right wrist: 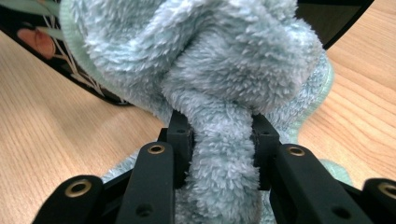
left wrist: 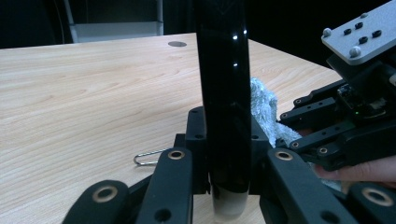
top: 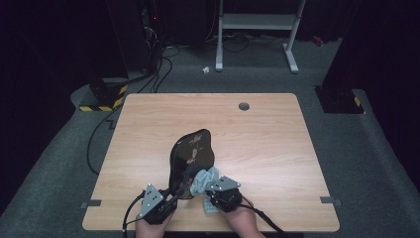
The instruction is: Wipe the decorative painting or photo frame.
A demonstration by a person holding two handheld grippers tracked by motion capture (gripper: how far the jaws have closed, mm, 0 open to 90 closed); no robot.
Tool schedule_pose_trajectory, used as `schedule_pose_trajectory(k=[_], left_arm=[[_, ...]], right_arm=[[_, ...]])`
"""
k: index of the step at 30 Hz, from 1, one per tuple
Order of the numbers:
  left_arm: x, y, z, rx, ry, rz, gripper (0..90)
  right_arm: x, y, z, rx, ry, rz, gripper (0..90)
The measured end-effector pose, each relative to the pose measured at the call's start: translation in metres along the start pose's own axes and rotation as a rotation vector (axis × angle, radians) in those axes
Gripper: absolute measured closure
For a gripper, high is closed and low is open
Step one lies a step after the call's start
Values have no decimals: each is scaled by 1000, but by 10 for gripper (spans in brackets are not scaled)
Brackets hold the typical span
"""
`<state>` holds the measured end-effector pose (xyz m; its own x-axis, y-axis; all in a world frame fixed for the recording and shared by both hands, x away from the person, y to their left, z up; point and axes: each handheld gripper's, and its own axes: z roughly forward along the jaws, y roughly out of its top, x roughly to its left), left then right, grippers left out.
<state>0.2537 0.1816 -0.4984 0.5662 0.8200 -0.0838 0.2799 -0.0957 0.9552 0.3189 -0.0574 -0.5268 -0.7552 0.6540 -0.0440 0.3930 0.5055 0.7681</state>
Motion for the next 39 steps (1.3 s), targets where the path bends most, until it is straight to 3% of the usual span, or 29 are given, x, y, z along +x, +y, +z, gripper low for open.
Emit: schedule_pose_trajectory(k=[4,10,16,20,29,34,39], left_arm=[[0,0,0,1,0,1,783],[0,0,0,-2,0,-1,783],[0,0,0,-2,-1,-2,783],[0,0,0,0,0,-3,783],[0,0,0,2,1,1,783],[0,0,0,2,0,1,783],[0,0,0,2,-3,-1,783]], right_arm=[[-2,10,-5,-34,-1,8,683],[-7,39,-24,-126,-8,14,682],[-4,61,-40,-202,-6,-2,681],[1,50,-32,-165,2,-12,681],[0,3,2,10,10,9,679],[-5,11,-2,3,8,10,680],[-13,36,-19,-77,-6,29,679]])
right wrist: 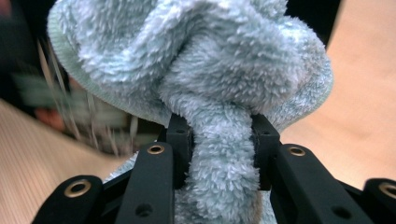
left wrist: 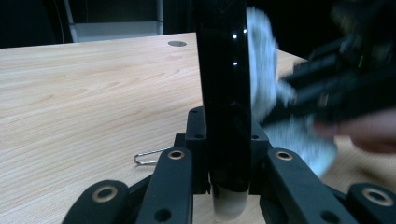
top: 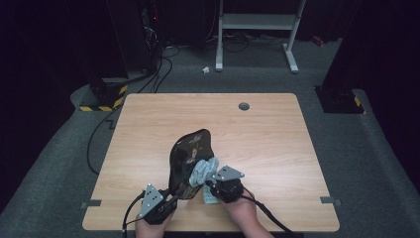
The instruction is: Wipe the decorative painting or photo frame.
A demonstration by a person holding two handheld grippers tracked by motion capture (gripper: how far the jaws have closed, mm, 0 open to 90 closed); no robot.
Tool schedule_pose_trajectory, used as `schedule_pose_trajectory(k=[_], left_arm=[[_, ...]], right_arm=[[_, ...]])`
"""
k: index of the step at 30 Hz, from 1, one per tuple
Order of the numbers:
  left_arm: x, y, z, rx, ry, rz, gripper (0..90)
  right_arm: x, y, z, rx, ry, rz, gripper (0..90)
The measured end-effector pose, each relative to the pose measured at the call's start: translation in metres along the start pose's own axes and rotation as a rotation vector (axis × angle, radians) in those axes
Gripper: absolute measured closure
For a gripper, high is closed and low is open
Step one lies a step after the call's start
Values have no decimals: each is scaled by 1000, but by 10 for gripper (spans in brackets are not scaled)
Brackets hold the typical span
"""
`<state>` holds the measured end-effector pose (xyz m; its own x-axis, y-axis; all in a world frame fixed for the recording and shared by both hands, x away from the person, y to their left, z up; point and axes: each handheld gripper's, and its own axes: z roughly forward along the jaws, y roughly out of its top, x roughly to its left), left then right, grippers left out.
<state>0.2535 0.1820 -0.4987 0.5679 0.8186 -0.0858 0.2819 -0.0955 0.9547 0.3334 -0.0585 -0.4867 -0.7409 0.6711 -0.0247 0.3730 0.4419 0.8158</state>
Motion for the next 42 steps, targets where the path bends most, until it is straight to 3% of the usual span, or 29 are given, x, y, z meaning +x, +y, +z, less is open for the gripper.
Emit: schedule_pose_trajectory(k=[5,9,15,19,22,27,33,36,39,42], left_arm=[[0,0,0,-1,-6,-14,785],[0,0,0,-2,-5,-14,785],[0,0,0,-1,-4,-11,784],[0,0,0,0,-4,-8,783],[0,0,1,0,-5,-8,783],[0,0,0,2,-7,-9,782],[0,0,1,-1,-7,-13,785],[1,0,1,0,-9,-14,785],[1,0,1,1,-9,-13,784],[1,0,1,4,-10,-10,781]], right_arm=[[-3,31,-18,-95,-8,-11,678],[-4,38,-20,-112,-10,-16,679],[-3,8,-1,-23,-11,-10,679],[-7,-20,17,65,-5,21,679],[-9,-31,23,97,4,30,675],[-11,-22,17,81,-2,24,677],[-23,10,-2,-34,-37,34,678],[-30,21,-6,-62,-53,41,678],[-36,21,-2,-50,-60,50,678],[-36,9,9,-1,-53,49,678]])
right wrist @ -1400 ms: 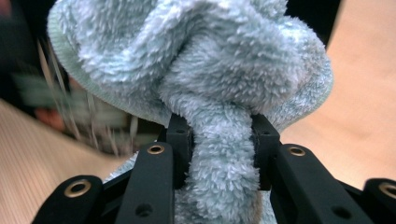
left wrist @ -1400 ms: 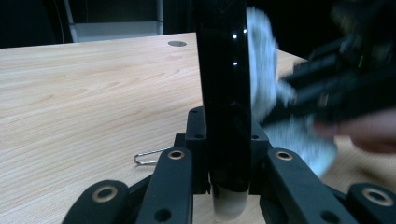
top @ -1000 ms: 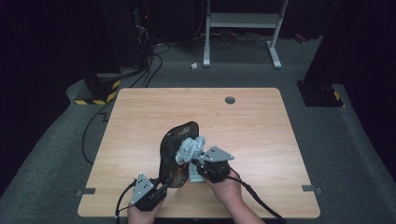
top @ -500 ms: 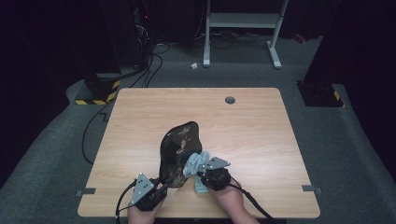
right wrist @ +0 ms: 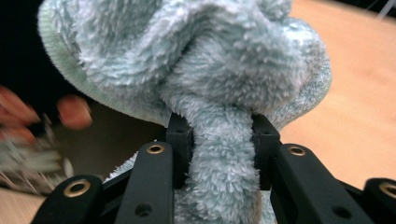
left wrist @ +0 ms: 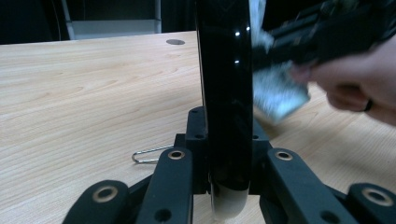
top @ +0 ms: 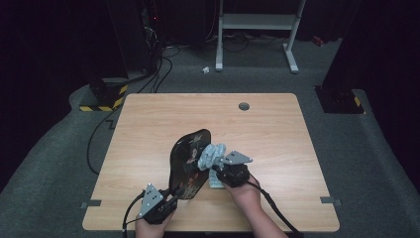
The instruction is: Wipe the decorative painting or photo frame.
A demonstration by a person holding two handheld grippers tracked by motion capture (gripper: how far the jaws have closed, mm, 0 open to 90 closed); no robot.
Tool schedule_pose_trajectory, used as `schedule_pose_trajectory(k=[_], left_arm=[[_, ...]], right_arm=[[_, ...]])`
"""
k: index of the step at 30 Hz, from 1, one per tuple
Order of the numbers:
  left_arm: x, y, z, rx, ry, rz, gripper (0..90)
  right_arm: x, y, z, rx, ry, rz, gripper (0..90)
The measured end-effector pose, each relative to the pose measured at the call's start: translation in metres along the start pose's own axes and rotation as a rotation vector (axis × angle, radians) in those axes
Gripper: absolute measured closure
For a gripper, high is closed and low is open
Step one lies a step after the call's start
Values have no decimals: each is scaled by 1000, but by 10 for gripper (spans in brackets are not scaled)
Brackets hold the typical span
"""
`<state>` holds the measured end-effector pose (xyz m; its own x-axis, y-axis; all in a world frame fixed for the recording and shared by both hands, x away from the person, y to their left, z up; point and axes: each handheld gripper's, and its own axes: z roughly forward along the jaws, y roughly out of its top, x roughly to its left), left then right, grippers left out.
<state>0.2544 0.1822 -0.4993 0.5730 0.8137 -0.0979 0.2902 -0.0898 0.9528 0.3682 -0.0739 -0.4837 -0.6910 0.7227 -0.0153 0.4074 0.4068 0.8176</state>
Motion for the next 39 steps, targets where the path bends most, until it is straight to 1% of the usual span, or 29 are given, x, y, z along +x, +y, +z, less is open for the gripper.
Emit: schedule_pose_trajectory(k=[5,6,7,8,9,11,12,13,15,19,21,23,25,26,28,31,34,36,37,39], left_arm=[[-1,0,0,2,-1,0,776],[-1,0,0,2,-1,0,774],[-1,0,0,3,-2,1,773],[-1,0,0,3,-1,1,773],[-1,0,0,2,-2,-2,773],[-1,0,0,4,-1,-1,771],[-1,0,0,4,-1,0,771],[-1,0,0,4,-2,2,772],[-1,0,0,5,-1,0,774],[0,0,0,2,-1,-3,779],[0,0,0,3,0,-1,781],[0,0,0,3,-1,-1,780],[0,0,0,5,-1,1,780],[0,0,0,5,-2,0,779],[0,0,0,5,-1,-2,778],[0,0,0,7,-3,0,775],[0,0,0,8,-3,0,775],[0,0,0,7,-4,-3,776],[0,0,0,7,-2,-1,776],[-1,0,0,8,-1,-1,775]], right_arm=[[0,-27,19,95,2,11,678],[-1,-32,23,105,7,3,677],[0,-36,24,111,11,6,678],[1,-37,24,101,8,5,678],[1,-36,24,106,8,5,678],[0,-32,22,114,7,-5,679],[-2,-29,21,107,0,-8,679],[-3,-25,18,96,-6,4,679],[-8,-14,11,56,-15,1,679],[-16,14,-3,-21,-42,1,679],[-20,26,-8,-47,-52,-2,679],[-23,32,-9,-51,-59,-1,679],[-25,32,-7,-46,-58,-2,679],[-26,26,0,-15,-58,5,679],[-27,17,8,15,-51,19,679],[-29,-2,20,85,-40,49,679],[-29,-21,32,148,-33,40,678],[-28,-28,33,132,-30,49,678],[-27,-27,32,139,-32,50,679],[-25,-24,31,147,-37,30,678]])
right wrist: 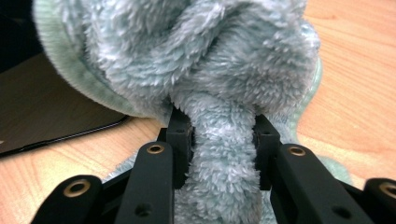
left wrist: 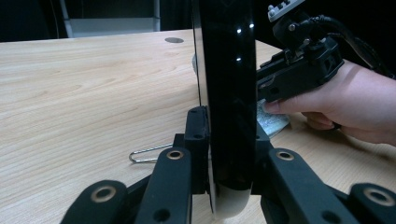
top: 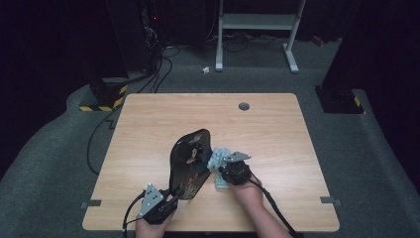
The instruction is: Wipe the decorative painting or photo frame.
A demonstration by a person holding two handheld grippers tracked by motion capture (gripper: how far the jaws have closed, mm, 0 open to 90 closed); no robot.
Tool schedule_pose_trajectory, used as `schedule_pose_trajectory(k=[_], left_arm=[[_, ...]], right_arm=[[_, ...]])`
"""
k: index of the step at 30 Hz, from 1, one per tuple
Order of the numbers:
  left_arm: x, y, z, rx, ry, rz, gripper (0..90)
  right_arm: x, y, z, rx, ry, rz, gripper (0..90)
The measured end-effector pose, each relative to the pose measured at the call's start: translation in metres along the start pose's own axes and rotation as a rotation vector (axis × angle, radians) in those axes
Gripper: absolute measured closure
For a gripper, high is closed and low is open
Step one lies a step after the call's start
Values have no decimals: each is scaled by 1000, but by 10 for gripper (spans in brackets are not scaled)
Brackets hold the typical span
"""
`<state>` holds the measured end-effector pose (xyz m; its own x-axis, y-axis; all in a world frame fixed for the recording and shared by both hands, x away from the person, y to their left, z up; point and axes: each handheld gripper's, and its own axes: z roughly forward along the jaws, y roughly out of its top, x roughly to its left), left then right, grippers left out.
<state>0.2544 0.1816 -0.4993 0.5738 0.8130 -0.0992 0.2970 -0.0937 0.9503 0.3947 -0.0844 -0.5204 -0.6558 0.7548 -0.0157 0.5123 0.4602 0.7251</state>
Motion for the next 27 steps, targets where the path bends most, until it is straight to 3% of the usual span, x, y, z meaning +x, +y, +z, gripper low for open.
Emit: schedule_pose_trajectory(k=[2,5,8,11,15,22,27], left_arm=[[0,0,0,1,1,1,772],[0,0,0,-3,0,-5,776],[0,0,0,-2,2,-2,777],[0,-1,0,-3,3,-9,777],[-1,0,0,-1,5,-6,775],[-1,-1,0,-1,3,-3,773],[-1,-1,0,0,6,1,774]], right_arm=[[3,4,-7,-16,-4,-8,679],[11,15,-27,-98,18,-14,678],[28,27,-49,-176,41,-58,677],[48,33,-59,-207,61,-116,676],[62,23,-51,-178,74,-133,676],[69,-20,-21,-43,95,-156,675],[68,-20,-23,-45,102,-144,675]])
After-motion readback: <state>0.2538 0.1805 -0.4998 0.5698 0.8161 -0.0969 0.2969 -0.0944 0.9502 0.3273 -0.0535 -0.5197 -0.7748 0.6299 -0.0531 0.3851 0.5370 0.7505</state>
